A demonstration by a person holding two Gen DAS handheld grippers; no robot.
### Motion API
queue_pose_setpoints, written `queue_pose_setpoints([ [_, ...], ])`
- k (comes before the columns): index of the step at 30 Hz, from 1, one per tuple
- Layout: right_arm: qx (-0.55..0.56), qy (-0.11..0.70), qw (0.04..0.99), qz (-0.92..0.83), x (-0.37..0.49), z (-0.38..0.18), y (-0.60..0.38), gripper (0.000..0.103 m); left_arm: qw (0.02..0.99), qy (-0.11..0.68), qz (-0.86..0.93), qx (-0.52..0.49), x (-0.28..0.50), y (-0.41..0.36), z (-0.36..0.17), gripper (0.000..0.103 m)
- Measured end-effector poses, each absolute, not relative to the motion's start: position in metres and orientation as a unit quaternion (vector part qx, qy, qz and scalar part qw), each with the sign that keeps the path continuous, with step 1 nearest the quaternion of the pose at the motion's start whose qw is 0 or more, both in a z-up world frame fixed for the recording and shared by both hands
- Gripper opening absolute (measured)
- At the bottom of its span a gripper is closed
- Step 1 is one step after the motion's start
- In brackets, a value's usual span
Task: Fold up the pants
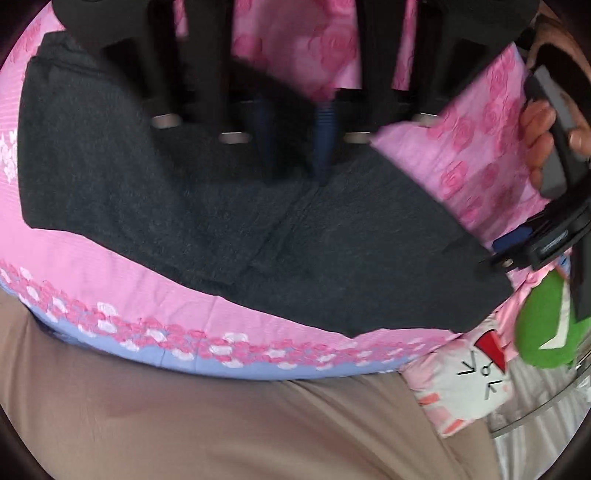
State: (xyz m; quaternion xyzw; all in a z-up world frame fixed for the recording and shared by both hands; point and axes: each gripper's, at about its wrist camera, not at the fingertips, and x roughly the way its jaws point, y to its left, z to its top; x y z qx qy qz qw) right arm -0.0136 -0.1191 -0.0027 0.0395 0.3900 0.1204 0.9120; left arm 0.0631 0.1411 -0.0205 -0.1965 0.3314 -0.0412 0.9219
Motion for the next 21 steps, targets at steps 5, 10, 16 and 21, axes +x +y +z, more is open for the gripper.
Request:
queue_pose_setpoints([
  [5, 0.044, 0.365, 0.915, 0.167, -0.029, 0.024, -0.11, 0.011, 0.92, 0.337, -0.054, -0.191, 0.066, 0.137, -0.021, 0.092],
  [10, -0.004, 0.407, 0.901, 0.148, -0.027, -0.011, -0.1, 0.028, 0.92, 0.337, -0.054, -0.195, 0.066, 0.138, -0.022, 0.092],
  [16, -0.011, 0.414, 0.899, 0.145, -0.024, -0.018, -0.099, 0.037, 0.919, 0.339, -0.055, -0.195, 0.066, 0.137, -0.023, 0.092],
  [21, 0.076, 0.413, 0.89, 0.177, -0.021, -0.018, -0.119, 0.04, 0.919, 0.337, -0.054, -0.198, 0.066, 0.137, -0.023, 0.092],
])
